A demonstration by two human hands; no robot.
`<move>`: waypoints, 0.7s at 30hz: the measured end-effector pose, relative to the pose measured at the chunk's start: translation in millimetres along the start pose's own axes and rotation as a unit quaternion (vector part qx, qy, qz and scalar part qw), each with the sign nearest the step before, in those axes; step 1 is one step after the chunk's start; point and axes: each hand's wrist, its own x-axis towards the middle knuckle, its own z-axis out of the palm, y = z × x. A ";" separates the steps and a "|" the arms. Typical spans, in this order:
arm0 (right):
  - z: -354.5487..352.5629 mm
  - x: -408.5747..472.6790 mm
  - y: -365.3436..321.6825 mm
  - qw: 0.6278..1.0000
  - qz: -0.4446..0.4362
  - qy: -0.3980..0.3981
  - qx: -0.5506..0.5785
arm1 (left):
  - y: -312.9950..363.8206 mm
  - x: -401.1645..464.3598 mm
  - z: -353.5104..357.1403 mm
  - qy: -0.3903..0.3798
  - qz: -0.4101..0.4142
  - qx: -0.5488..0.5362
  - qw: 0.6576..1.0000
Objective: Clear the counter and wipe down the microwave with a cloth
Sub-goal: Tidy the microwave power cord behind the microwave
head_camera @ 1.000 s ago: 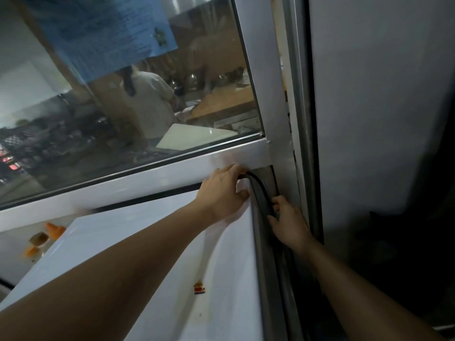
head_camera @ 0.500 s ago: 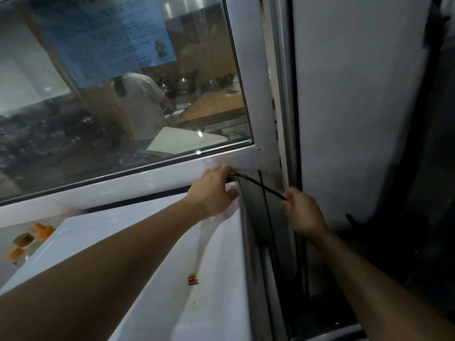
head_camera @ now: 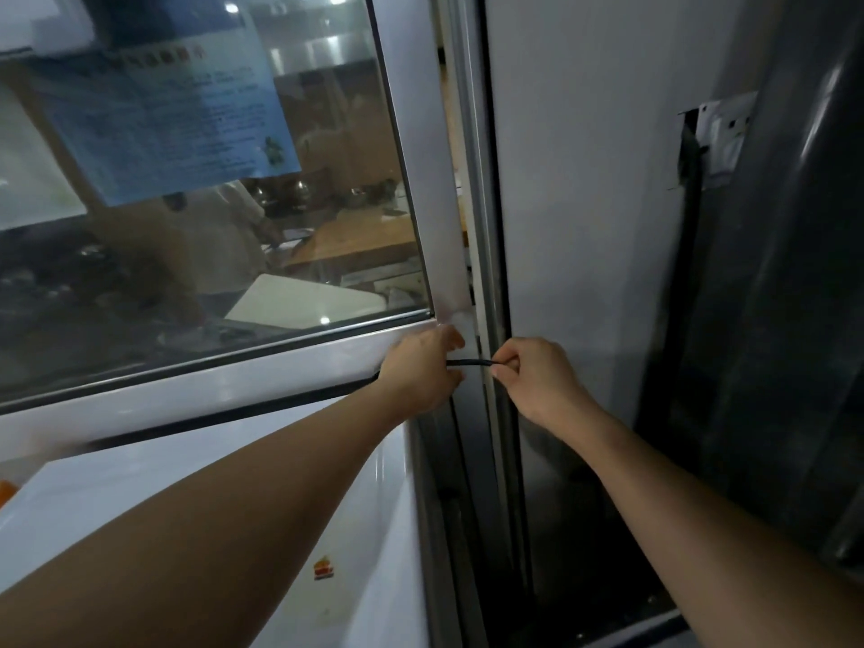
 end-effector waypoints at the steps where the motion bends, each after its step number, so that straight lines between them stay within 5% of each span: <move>1: -1.4 0.3 -1.8 1.000 0.000 -0.001 -0.001 | 1.8 1.5 0.9 0.003 -0.001 -0.009 1.000; 15: 0.0 -24.8 44.9 0.992 0.052 -0.110 -0.026 | -17.4 2.5 -26.9 0.095 -0.033 -0.119 0.988; 21: -0.3 -34.3 59.9 0.998 0.057 -0.027 0.001 | -28.5 -0.6 -31.5 0.128 -0.062 -0.155 0.978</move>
